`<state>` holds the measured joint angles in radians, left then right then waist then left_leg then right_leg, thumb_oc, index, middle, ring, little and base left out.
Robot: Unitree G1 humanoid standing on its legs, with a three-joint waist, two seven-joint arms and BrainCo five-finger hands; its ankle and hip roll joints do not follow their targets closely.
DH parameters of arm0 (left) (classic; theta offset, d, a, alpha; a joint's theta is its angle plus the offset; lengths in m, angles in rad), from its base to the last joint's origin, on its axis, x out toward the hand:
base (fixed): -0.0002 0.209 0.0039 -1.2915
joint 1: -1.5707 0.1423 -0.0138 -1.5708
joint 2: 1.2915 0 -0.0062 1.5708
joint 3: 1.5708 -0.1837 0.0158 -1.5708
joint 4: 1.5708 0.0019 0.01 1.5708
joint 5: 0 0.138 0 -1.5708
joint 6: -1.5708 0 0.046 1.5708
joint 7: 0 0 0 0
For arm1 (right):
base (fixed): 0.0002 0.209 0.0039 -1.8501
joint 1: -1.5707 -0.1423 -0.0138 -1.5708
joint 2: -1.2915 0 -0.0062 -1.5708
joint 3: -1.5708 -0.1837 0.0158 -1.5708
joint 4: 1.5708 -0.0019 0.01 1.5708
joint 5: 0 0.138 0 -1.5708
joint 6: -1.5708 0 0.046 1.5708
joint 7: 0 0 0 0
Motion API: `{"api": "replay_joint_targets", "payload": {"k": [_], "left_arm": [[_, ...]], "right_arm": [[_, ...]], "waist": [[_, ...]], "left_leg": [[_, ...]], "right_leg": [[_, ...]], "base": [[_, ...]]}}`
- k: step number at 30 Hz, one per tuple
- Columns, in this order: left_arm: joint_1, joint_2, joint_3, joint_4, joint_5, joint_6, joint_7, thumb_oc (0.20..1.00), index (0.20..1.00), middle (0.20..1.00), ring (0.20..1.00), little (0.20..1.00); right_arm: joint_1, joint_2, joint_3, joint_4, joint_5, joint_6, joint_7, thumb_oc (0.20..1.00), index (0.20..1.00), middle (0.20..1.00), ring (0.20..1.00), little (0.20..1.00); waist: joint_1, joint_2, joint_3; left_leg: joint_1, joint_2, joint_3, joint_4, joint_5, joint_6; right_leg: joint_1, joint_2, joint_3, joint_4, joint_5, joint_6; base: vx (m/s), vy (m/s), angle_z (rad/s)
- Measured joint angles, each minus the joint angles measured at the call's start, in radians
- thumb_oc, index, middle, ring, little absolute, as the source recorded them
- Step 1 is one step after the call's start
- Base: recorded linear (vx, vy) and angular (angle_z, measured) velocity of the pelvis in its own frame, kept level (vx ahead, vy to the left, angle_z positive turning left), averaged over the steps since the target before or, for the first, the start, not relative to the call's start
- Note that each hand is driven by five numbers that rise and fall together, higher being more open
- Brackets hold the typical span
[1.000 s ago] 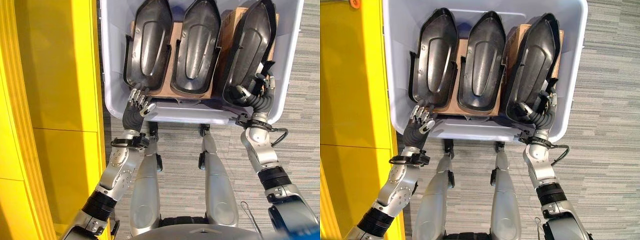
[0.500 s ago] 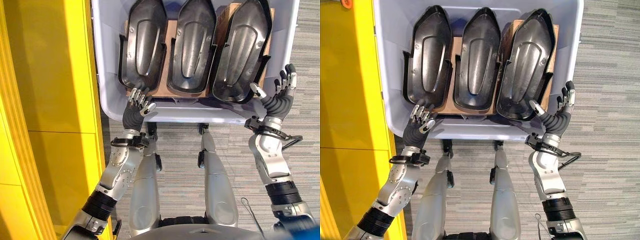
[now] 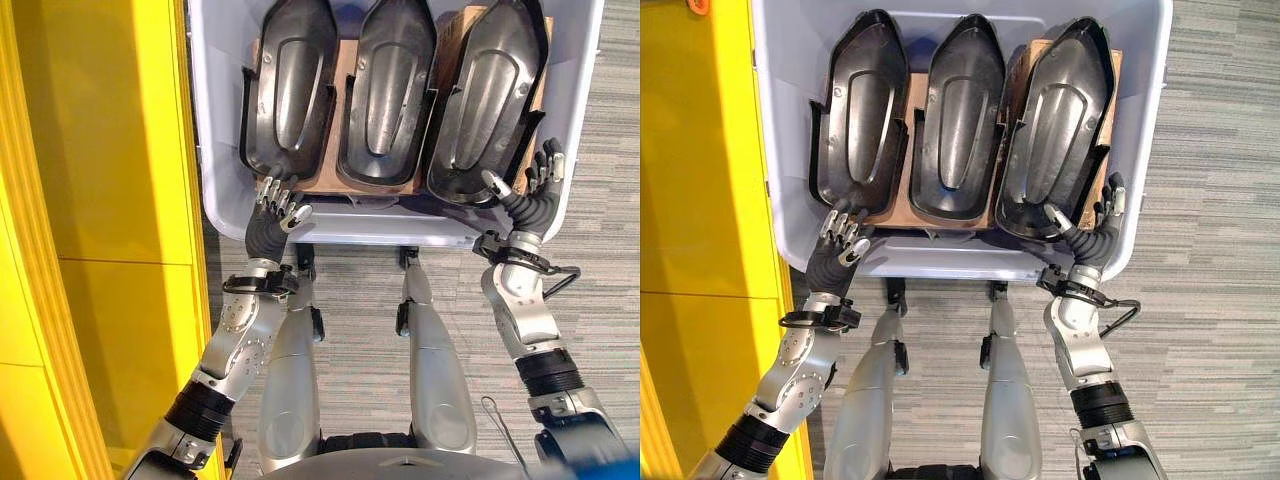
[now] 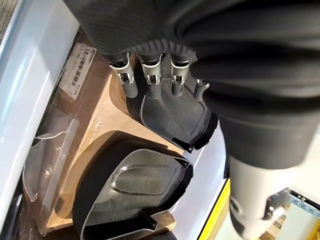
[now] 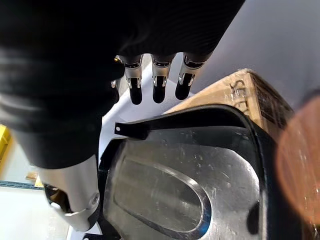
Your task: Move parts from the plastic box to the shelf.
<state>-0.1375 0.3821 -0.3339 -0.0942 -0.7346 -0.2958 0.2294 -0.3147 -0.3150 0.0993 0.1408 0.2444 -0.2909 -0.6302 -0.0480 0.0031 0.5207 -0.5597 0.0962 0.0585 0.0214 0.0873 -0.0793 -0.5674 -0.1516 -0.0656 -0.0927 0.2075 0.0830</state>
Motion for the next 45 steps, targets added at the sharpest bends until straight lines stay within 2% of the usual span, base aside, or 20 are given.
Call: {"api": "replay_joint_targets", "payload": {"k": [3,7,11,23,27,29,31,32,35,36,37,38,45], "left_arm": [[-0.001,0.000,0.000,0.000,0.000,0.000,0.007,1.000,1.000,1.000,1.000,1.000],[-0.006,-0.001,-0.010,0.000,-0.001,-0.001,0.012,1.000,1.000,1.000,1.000,1.000],[-0.007,-0.002,-0.010,0.000,-0.002,-0.001,0.017,1.000,1.000,1.000,1.000,1.000],[-0.008,-0.001,-0.020,0.000,-0.032,-0.003,0.015,1.000,1.000,1.000,1.000,1.000],[-0.016,0.006,-0.020,0.000,-0.040,-0.002,0.015,1.000,1.000,1.000,1.000,1.000],[-0.020,0.008,-0.020,0.000,-0.040,-0.002,0.011,1.000,1.000,1.000,1.000,1.000],[-0.020,0.019,-0.021,0.000,-0.040,0.001,0.009,1.000,1.000,1.000,1.000,1.000],[-0.020,0.023,-0.021,0.000,-0.040,0.002,0.008,1.000,1.000,1.000,1.000,1.000],[-0.022,0.023,-0.021,0.000,-0.040,0.004,0.007,1.000,1.000,1.000,1.000,1.000],[-0.022,0.023,-0.020,0.000,-0.040,0.006,0.004,1.000,1.000,1.000,1.000,1.000],[-0.022,0.023,-0.021,0.000,-0.040,0.006,-0.006,1.000,1.000,1.000,1.000,1.000],[-0.022,0.022,-0.021,0.000,-0.040,0.007,-0.014,1.000,1.000,1.000,1.000,1.000],[-0.032,0.017,-0.020,0.001,-0.040,0.010,-0.029,1.000,1.000,1.000,1.000,1.000]], "right_arm": [[-0.014,0.004,0.007,0.012,0.010,0.000,0.000,1.000,1.000,1.000,1.000,1.000],[-0.113,0.043,0.011,0.125,0.047,-0.012,-0.022,1.000,1.000,1.000,1.000,1.000],[-0.128,0.040,0.007,0.133,0.059,-0.015,-0.041,1.000,1.000,1.000,1.000,1.000],[-0.314,0.027,-0.044,0.331,0.110,-0.024,-0.102,1.000,1.000,1.000,1.000,1.000],[-0.388,0.011,-0.034,0.407,0.125,-0.028,-0.117,1.000,1.000,1.000,1.000,1.000],[-0.434,-0.029,-0.014,0.490,0.119,-0.021,-0.117,1.000,1.000,1.000,1.000,1.000],[-0.497,-0.077,0.040,0.585,0.078,0.026,-0.115,1.000,1.000,1.000,1.000,1.000],[-0.523,-0.094,0.068,0.614,0.060,0.054,-0.114,0.790,0.790,0.790,0.790,0.790],[-0.565,-0.118,0.097,0.646,0.020,0.119,-0.105,0.884,0.884,0.884,0.884,0.884],[-0.573,-0.129,0.112,0.648,-0.001,0.145,-0.097,0.780,0.780,0.780,0.780,0.780],[-0.574,-0.135,0.112,0.648,-0.034,0.161,-0.097,0.442,0.442,0.442,0.442,0.442],[-0.578,-0.150,0.119,0.651,-0.085,0.176,-0.093,0.200,0.200,0.200,0.200,0.200],[-0.658,-0.200,0.179,0.701,-0.280,0.296,-0.055,0.200,0.200,0.200,0.200,0.200]], "waist": [[0.006,0.000,0.000],[0.007,0.000,0.000],[0.010,0.000,0.000],[0.011,0.002,0.001],[0.018,0.007,0.003],[0.036,0.008,0.003],[0.043,0.008,0.003],[0.042,0.008,0.003],[0.042,0.008,0.003],[0.040,0.008,0.003],[0.039,0.008,0.003],[0.038,0.008,0.003],[0.039,0.008,0.003]], "left_leg": [[-0.001,0.000,-0.001,0.000,0.000,0.000],[-0.011,0.000,-0.001,0.001,0.000,0.000],[-0.013,-0.001,-0.002,0.003,0.000,0.000],[-0.038,-0.006,0.003,0.021,0.003,0.001],[-0.039,-0.008,0.003,0.021,0.003,0.002],[-0.039,-0.008,0.003,0.024,0.003,0.002],[-0.039,-0.008,0.000,0.030,0.003,0.002],[-0.039,-0.008,-0.004,0.034,0.003,0.002],[-0.039,-0.009,-0.010,0.041,0.004,0.002],[-0.043,-0.009,-0.010,0.048,0.004,0.002],[-0.047,-0.008,-0.011,0.051,0.004,0.002],[-0.052,-0.007,-0.012,0.053,0.004,0.002],[-0.055,-0.004,-0.013,0.052,0.007,0.001]], "right_leg": [[-0.001,0.000,0.000,0.000,0.000,0.000],[-0.011,0.000,0.000,0.000,0.001,0.000],[-0.012,-0.001,-0.001,0.000,0.001,0.000],[-0.034,-0.004,0.011,0.000,0.015,0.000],[-0.035,-0.006,0.011,0.000,0.018,0.001],[-0.033,-0.007,0.011,0.000,0.019,0.001],[-0.029,-0.007,0.010,0.000,0.020,0.001],[-0.024,-0.007,0.007,0.000,0.021,0.000],[-0.020,-0.007,0.005,0.002,0.022,-0.001],[-0.021,-0.007,0.006,0.002,0.022,-0.001],[-0.023,-0.006,0.006,0.002,0.023,-0.002],[-0.027,-0.006,0.006,0.002,0.025,-0.004],[-0.032,-0.002,0.004,0.007,0.033,-0.006]], "base": [[0.00,0.000,0.00],[0.00,0.000,0.00],[0.00,0.000,0.00],[0.00,0.001,-0.01],[0.00,0.000,0.00],[0.00,0.000,0.00],[0.00,0.005,0.03],[-0.01,0.010,0.07],[0.00,0.000,0.03],[0.00,0.000,0.00],[0.00,0.000,0.00],[0.00,0.000,0.00],[0.00,0.000,0.00]]}}
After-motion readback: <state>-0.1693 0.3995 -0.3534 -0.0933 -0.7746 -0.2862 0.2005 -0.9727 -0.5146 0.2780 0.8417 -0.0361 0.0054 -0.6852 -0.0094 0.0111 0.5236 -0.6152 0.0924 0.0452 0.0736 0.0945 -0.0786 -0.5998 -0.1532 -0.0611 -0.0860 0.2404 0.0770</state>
